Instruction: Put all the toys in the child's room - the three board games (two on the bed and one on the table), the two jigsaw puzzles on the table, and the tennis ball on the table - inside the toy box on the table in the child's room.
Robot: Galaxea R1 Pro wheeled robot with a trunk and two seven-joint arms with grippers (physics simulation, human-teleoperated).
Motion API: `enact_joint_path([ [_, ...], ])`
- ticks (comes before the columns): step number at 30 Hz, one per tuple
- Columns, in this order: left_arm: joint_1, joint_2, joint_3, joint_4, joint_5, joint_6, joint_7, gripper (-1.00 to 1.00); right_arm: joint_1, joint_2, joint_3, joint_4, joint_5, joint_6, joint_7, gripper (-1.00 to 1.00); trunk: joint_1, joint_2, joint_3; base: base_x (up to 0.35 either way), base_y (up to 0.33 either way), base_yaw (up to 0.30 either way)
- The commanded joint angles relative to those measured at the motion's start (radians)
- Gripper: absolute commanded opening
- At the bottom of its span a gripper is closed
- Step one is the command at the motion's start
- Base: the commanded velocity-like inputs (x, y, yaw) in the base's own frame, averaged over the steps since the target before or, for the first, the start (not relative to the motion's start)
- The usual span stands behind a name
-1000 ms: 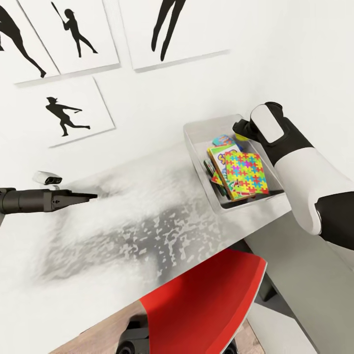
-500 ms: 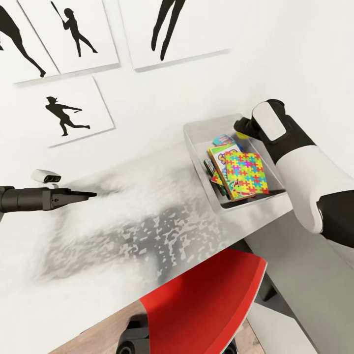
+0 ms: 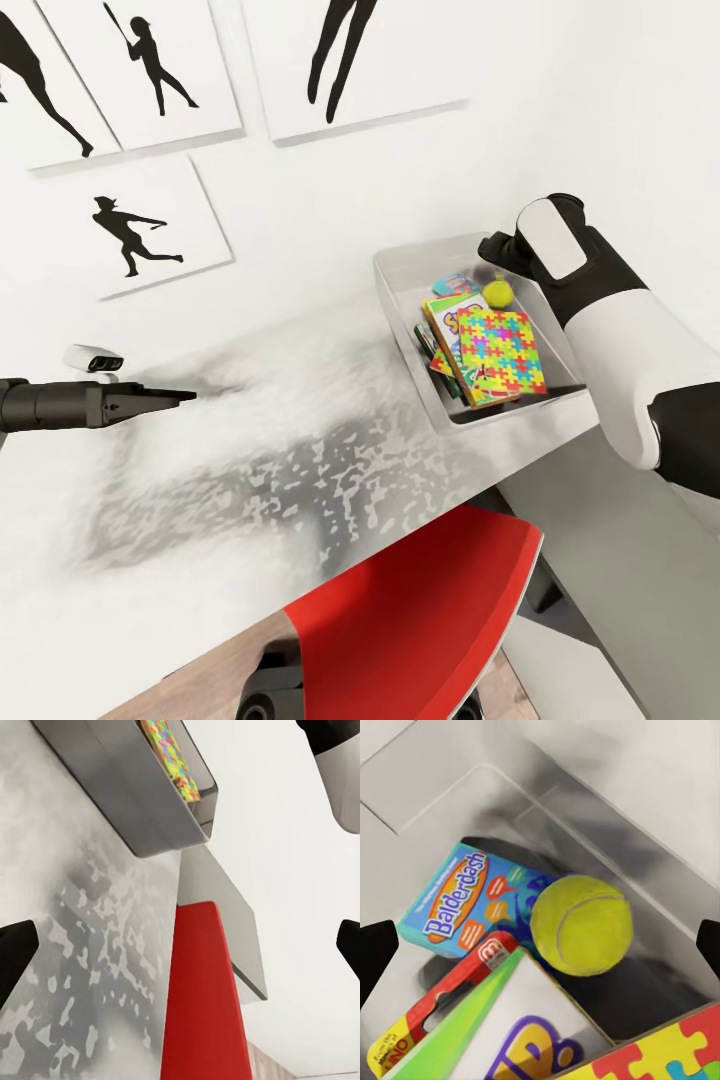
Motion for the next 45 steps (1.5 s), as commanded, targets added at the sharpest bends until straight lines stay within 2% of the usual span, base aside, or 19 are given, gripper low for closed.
enact_joint_path([
  [1,-0.001,0.0,0.0,0.0,0.0,0.011,-0.004,1.0,-0.001,-0.001,0.007,-0.001,-0.007,0.004,-0.007,1.0,0.001,-0.002,-0.001,0.0,0.0,0.0],
  [17,-0.002,0.0,0.0,0.0,0.0,0.011,-0.004,1.0,0.0,-0.002,0.007,-0.009,-0.009,0.005,-0.005,1.0,0.001,-0.002,0.0,0.0,0.0,-0.003],
  [22,-0.003,0.0,0.0,0.0,0.0,0.011,-0.004,1.0,0.0,-0.002,-0.002,-0.028,-0.012,0.046,-0.004,1.0,0.001,-0.002,0.007,0.0,0.0,-0.028],
  [26,-0.003,0.0,0.0,0.0,0.0,0.011,-0.004,1.0,0.005,-0.002,-0.074,-0.111,-0.015,0.14,0.001,1.0,0.001,-0.002,0.013,0.0,0.0,-0.005],
  [27,-0.004,0.0,0.0,0.0,-0.001,0.011,-0.004,1.0,0.007,-0.002,-0.119,-0.156,-0.016,0.191,0.003,1.0,0.001,-0.002,0.015,0.0,0.0,-0.002],
  [29,-0.005,0.001,0.0,0.003,-0.001,0.011,-0.004,1.0,0.009,-0.002,-0.18,-0.224,-0.018,0.299,0.006,1.0,0.001,-0.002,0.018,0.0,0.0,0.0],
  [33,-0.005,0.002,0.0,0.007,-0.002,0.011,-0.004,1.0,0.013,-0.011,-0.217,-0.291,-0.027,0.387,0.013,1.0,0.001,-0.002,0.024,0.0,0.0,0.0],
  [34,-0.007,0.002,0.0,0.008,-0.002,0.011,-0.004,1.0,0.017,-0.025,-0.222,-0.317,-0.049,0.4,0.018,1.0,0.001,-0.002,0.026,0.0,0.0,0.0],
  [36,-0.013,0.002,-0.001,0.008,-0.003,0.011,-0.004,1.0,0.023,-0.057,-0.227,-0.37,-0.127,0.408,0.024,1.0,0.001,-0.002,0.029,0.0,0.0,0.0],
  [38,-0.015,0.002,-0.001,0.009,-0.003,0.011,-0.004,1.0,0.026,-0.075,-0.228,-0.388,-0.186,0.408,0.026,1.0,0.001,-0.002,0.033,0.0,0.0,0.0],
  [39,-0.017,0.002,-0.001,0.009,-0.003,0.011,-0.004,1.0,0.031,-0.108,-0.228,-0.405,-0.294,0.408,0.028,1.0,0.001,-0.002,0.034,0.0,0.0,0.0],
  [41,-0.018,0.002,-0.001,0.01,-0.003,0.011,-0.004,1.0,0.041,-0.139,-0.226,-0.412,-0.382,0.408,0.028,1.0,0.001,-0.002,0.038,0.0,0.0,0.0],
  [42,-0.018,0.002,-0.001,0.01,-0.003,0.011,-0.004,1.0,0.052,-0.165,-0.225,-0.42,-0.463,0.408,0.029,1.0,0.001,-0.002,0.039,0.0,0.0,0.0],
  [43,-0.018,0.002,-0.001,0.01,-0.003,0.011,-0.004,1.0,0.059,-0.177,-0.224,-0.426,-0.501,0.408,0.029,1.0,0.001,-0.002,0.041,0.0,0.0,0.0],
  [44,-0.018,0.002,-0.001,0.01,-0.003,0.011,-0.004,1.0,0.073,-0.198,-0.224,-0.444,-0.573,0.408,0.029,1.0,0.001,-0.002,0.043,0.0,0.0,0.0],
  [45,-0.019,0.005,-0.001,0.01,-0.003,0.011,-0.004,1.0,0.098,-0.217,-0.223,-0.488,-0.67,0.408,0.029,1.0,0.001,-0.002,0.044,0.0,0.0,0.0],
])
